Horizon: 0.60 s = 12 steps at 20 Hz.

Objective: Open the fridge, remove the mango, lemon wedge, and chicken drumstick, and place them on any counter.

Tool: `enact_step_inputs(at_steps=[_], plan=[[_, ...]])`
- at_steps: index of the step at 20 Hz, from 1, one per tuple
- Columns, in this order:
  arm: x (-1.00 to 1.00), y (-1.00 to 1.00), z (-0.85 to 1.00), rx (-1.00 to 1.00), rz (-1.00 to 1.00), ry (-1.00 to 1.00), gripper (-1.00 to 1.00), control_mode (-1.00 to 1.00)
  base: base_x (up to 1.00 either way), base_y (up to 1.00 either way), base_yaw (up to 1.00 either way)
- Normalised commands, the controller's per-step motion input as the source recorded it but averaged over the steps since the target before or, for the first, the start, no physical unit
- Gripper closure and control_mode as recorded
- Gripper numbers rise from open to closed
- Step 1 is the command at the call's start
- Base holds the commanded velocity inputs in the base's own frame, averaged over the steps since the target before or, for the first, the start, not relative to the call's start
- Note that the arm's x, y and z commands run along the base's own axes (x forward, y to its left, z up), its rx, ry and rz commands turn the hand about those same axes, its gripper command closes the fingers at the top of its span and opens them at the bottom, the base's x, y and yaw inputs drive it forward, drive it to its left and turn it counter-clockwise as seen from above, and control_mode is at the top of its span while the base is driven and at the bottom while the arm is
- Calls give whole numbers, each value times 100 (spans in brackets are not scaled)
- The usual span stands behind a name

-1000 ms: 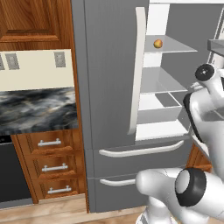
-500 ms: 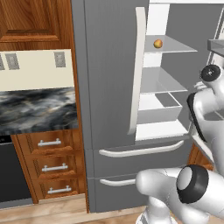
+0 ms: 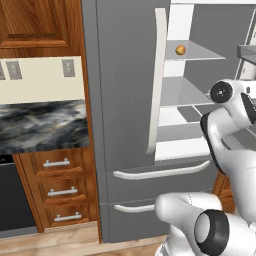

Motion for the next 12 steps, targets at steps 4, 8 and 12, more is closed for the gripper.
enact_step_inputs(at_steps=[4,8,12], plan=[[0,78,51,0,0,12,-100,-100,0,0,0],[0,99,32,0,0,17,-100,-100,0,0,0],[0,92,22,4,7,20,-100,-100,0,0,0]])
